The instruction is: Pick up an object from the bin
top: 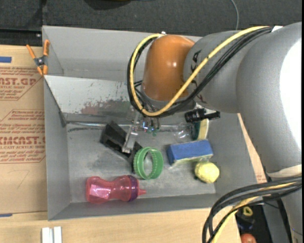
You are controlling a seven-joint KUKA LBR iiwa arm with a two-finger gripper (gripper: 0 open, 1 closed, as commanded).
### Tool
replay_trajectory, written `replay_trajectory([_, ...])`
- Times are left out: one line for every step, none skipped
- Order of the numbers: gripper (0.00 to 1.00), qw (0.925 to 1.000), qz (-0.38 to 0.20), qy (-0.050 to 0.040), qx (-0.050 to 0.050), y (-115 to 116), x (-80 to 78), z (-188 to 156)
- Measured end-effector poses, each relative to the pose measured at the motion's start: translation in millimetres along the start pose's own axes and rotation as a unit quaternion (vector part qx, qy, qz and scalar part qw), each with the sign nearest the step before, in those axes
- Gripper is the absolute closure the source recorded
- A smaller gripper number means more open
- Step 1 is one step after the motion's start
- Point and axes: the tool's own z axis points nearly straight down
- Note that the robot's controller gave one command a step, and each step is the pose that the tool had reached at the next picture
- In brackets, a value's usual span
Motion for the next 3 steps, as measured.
replay_trajectory([0.0,0.9995,-0.029,0.0089,0.003,-12.5,11.7,83.5])
replay_trajectory([0.0,0.9949,0.101,-0.002,-0.002,-7.4,29.6,79.0])
replay_trajectory([1.0,0.9997,-0.023,0.0048,0.001,-11.1,10.2,81.0])
